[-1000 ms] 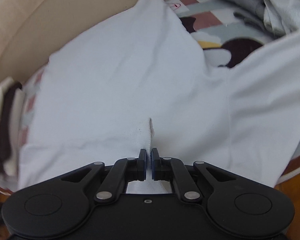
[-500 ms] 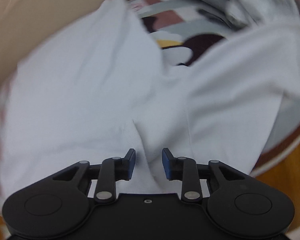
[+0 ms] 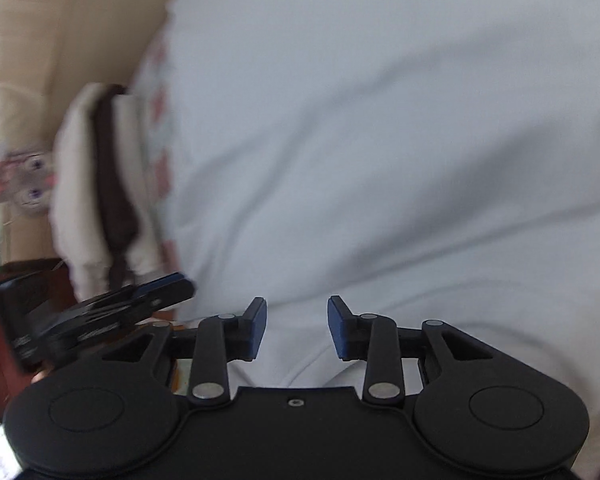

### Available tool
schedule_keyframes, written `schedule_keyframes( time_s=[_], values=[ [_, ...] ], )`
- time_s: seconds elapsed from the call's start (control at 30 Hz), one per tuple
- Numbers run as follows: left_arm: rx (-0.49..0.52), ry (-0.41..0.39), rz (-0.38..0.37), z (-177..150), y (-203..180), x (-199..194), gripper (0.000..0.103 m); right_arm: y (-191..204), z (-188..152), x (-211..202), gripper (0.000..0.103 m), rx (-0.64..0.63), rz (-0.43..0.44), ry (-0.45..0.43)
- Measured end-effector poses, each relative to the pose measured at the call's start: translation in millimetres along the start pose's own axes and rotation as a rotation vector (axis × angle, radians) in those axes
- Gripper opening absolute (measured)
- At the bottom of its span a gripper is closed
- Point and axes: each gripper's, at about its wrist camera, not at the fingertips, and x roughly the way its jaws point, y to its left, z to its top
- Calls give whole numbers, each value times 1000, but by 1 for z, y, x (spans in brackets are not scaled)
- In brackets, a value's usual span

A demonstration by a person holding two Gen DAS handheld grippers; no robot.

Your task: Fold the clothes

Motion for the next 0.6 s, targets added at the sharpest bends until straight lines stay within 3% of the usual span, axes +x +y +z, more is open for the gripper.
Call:
schedule_keyframes(
  time_s=[0.03,0.13,0.2,0.37,0.43,0.47,0.5,0.6],
  values=[
    [2,6,0,-1,-1,2,42,-1,-3,8,45,17,6,7],
    [-30,22,-23,-2,-5,10,42,-12,-8,14,46,132,127,-4],
    [-47,32,-46,-3,-8,16,42,-21,-11,12,47,203,165,-52],
    [-13,35,-55,-4,-23,20,42,-22,-11,14,54,224,90,-109],
    [15,-15,-19,-4,-27,11,42,-19,-13,16,54,208,89,-145],
    [26,-50,2,-4,-28,5,42,-16,-13,17,46,193,89,-172],
    [37,-86,22,-4,-29,-1,42,-13,-15,16,10,156,78,-208],
    [45,-154,53,1,-16,-24,42,-9,-17,12,5,104,35,-212]
  ],
)
